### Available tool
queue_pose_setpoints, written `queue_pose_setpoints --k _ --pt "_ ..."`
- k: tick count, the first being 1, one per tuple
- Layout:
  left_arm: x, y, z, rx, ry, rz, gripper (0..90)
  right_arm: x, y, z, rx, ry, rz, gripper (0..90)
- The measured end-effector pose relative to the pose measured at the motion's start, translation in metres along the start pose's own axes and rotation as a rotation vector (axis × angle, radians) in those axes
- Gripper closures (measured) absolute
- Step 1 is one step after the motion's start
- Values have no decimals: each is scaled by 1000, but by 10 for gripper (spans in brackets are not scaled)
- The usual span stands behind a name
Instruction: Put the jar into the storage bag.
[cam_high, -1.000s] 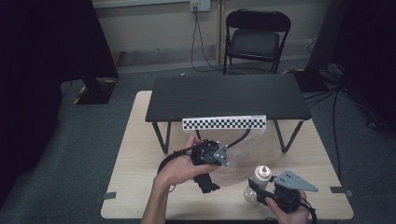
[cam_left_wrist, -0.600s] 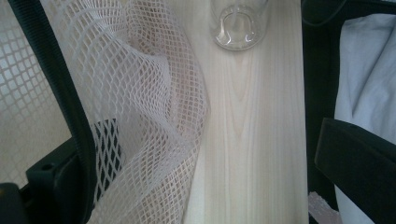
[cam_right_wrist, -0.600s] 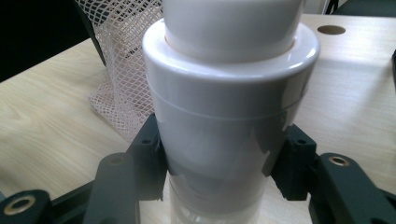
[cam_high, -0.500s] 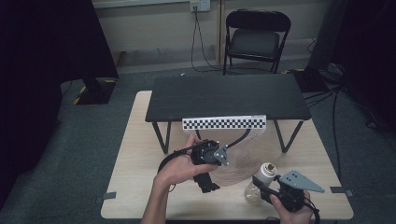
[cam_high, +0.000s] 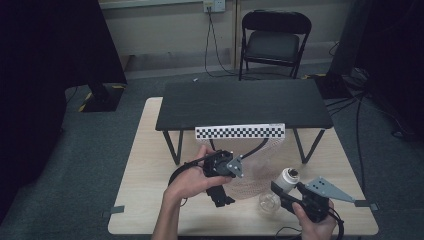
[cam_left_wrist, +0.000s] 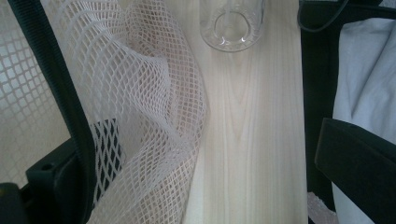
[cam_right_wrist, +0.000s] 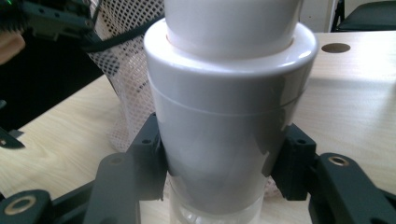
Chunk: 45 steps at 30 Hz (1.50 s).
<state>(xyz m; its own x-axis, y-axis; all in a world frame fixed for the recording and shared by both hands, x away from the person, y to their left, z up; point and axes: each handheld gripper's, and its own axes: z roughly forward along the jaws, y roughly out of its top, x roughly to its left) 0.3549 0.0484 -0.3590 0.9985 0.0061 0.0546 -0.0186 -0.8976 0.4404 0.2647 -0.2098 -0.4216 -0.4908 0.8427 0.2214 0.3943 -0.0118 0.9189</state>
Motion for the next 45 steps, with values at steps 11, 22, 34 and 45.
queue_pose_setpoints --k 11,22,34,45 --pt "-1 2 -3 3 -5 6 4 -5 18 -5 -70 8 50 464" --pt "0 0 0 8 -7 5 4 -4 31 -7 -143 42 95 464" --pt "-2 2 -4 15 -10 18 4 6 58 -9 -188 69 67 464" --pt "0 0 -4 7 -21 15 4 15 79 -6 -277 81 90 465"
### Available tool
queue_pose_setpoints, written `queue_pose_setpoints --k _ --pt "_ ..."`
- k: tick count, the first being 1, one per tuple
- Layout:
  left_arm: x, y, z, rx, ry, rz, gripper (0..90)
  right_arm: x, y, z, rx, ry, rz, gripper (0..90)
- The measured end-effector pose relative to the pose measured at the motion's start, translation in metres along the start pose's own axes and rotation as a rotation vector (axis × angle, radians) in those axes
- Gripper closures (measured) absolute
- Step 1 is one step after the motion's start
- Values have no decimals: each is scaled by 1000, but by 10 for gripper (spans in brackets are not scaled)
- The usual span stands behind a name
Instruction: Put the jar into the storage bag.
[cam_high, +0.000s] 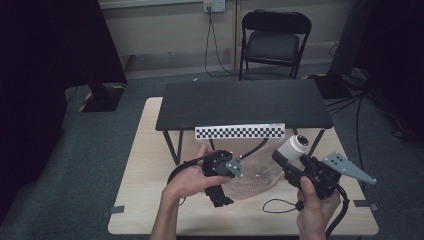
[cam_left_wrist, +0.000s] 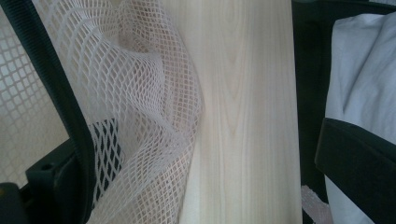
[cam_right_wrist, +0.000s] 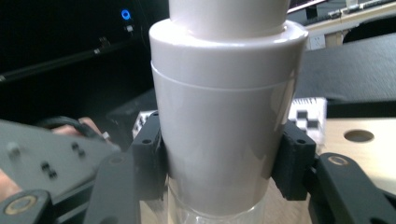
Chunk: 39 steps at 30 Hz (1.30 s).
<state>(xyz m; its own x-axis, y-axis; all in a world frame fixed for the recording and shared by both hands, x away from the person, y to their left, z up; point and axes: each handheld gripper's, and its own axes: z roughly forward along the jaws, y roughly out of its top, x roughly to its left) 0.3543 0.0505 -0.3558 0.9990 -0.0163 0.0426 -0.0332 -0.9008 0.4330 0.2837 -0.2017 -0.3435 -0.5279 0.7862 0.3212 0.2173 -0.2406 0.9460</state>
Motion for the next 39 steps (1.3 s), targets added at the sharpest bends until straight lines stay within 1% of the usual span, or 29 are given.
queue_pose_setpoints --k 3,4,9,13,15,17,21,23,25,27,29,30,31,32,35,39 --pt "0 0 -1 1 -2 1 4 2 5 4 -18 -8 20 465" --pt "0 0 -1 1 -3 3 4 1 6 6 -16 -6 23 465" --pt "1 1 1 7 -8 2 4 2 12 15 -45 2 54 465" --pt "2 0 1 6 -14 -2 4 3 18 23 -52 13 79 465" --pt "3 0 0 3 -25 -4 4 3 20 26 -60 17 89 465" --pt "3 0 0 3 -29 1 4 3 21 28 -94 23 101 465" --pt "1 0 0 4 -15 0 4 4 26 32 -121 24 108 465" --pt "1 1 0 7 -13 -1 4 2 29 36 -124 23 127 465" --pt "2 1 -1 8 -20 5 4 1 31 41 -118 32 141 465" --pt "2 1 -2 5 -25 9 4 1 33 46 -118 24 137 464" --pt "2 1 -3 2 -29 17 4 1 33 51 -119 27 149 464" --pt "1 0 -3 -2 -28 25 4 1 33 54 -119 33 163 464" --pt "0 0 -3 0 -25 42 4 1 32 57 -117 41 173 464" --pt "0 -1 -4 3 -24 54 4 1 32 60 -117 44 177 465" --pt "-1 -1 -6 -11 -29 72 4 4 30 68 -108 42 170 465" --pt "-1 0 -10 -17 -38 92 4 8 26 77 -106 56 171 464"
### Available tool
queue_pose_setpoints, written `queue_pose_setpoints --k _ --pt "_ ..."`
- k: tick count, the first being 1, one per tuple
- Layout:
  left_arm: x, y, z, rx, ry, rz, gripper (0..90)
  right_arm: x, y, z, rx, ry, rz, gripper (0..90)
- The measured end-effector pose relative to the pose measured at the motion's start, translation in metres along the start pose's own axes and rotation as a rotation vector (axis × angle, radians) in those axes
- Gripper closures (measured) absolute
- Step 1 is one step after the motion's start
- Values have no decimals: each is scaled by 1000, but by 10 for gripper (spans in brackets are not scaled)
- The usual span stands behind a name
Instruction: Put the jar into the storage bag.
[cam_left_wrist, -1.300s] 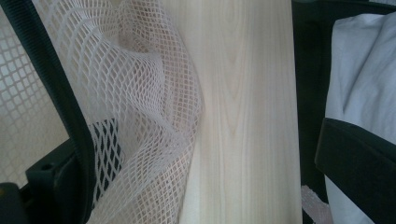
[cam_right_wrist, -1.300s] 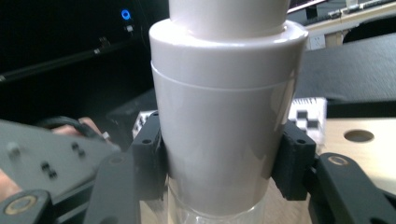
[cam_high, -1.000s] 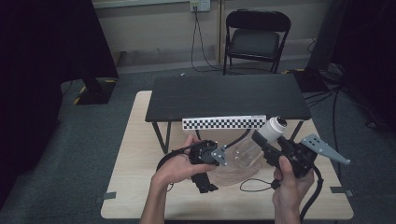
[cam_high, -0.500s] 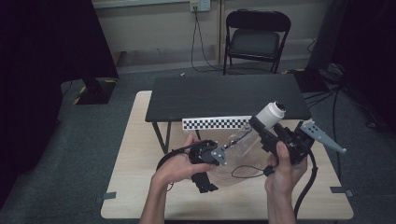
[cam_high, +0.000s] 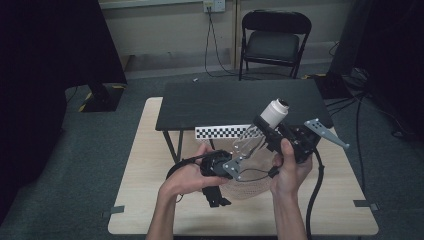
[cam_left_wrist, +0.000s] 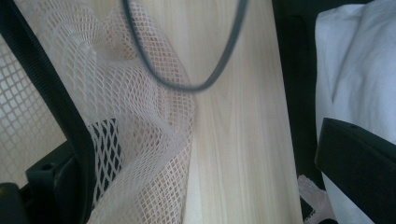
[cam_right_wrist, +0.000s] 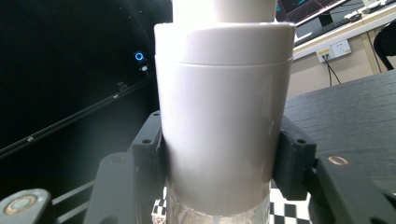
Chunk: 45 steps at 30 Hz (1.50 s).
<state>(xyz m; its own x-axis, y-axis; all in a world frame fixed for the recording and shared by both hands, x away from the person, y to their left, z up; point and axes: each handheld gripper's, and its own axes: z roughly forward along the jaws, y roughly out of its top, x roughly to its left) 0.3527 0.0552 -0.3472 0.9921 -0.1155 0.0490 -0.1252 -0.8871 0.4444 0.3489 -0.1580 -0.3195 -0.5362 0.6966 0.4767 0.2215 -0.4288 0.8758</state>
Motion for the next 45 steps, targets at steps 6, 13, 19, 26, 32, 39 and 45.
queue_pose_setpoints --k 6,13,19,26,32,39,45 --pt "-1 0 -5 -25 -15 23 4 0 -7 9 -14 8 -9 465" --pt "-1 -1 -10 -47 -24 29 4 -7 -20 15 19 -14 -20 464" --pt "1 1 -7 -39 -17 14 5 -15 -28 11 51 -49 -60 465" --pt "3 5 -3 -45 21 -15 38 -15 -38 -1 82 -86 -146 464" --pt "4 10 0 -21 15 -13 15 -15 -47 -6 124 -109 -225 464" --pt "5 8 1 -20 13 -19 16 -14 -55 -2 189 -109 -307 464" --pt "5 8 2 -20 14 -24 13 -17 -64 2 229 -129 -333 464"
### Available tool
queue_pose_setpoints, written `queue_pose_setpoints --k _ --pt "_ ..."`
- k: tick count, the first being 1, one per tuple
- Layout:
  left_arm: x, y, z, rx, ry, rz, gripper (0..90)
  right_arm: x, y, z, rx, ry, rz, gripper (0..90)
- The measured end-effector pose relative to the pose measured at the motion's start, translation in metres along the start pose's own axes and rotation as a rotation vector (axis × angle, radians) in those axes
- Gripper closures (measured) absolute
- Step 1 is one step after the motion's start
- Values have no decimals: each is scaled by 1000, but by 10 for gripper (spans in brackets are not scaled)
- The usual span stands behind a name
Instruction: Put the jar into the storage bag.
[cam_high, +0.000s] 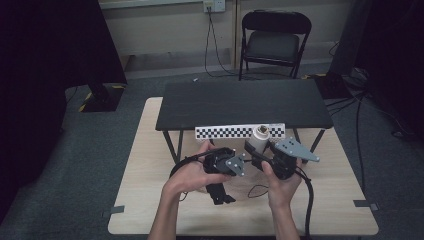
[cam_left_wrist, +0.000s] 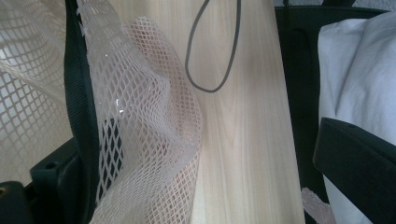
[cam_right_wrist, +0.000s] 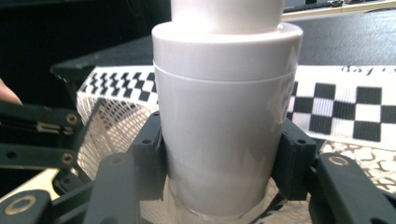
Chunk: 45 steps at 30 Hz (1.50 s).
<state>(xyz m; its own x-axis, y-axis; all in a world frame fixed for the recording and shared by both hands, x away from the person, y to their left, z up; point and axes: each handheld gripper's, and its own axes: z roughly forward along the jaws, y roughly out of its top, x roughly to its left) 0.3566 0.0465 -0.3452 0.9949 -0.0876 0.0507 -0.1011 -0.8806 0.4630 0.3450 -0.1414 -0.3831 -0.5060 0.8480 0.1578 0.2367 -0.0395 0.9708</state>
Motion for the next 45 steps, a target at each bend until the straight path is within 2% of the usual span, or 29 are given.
queue_pose_setpoints --k 6,11,18,23,34,37,41,42,45 --pt "0 0 1 7 2 -7 11 3 -4 4 45 -13 -58 464" --pt "4 1 4 13 -17 -8 5 4 -7 8 82 -34 -96 464" --pt "7 2 5 16 -27 -12 5 5 -12 16 126 -55 -121 463" --pt "9 1 8 18 -33 -19 5 3 -14 17 121 -46 -108 463" --pt "9 3 10 44 -26 -14 5 2 -16 24 142 -55 -123 460" --pt "8 4 9 46 -24 -14 5 1 -16 24 136 -38 -101 443" --pt "8 5 10 53 -22 -16 5 3 -17 25 148 -67 -133 460" --pt "8 4 10 49 -21 -16 4 2 -16 24 147 -52 -121 461" --pt "9 5 10 53 -20 -18 5 1 -16 24 150 -48 -128 460"
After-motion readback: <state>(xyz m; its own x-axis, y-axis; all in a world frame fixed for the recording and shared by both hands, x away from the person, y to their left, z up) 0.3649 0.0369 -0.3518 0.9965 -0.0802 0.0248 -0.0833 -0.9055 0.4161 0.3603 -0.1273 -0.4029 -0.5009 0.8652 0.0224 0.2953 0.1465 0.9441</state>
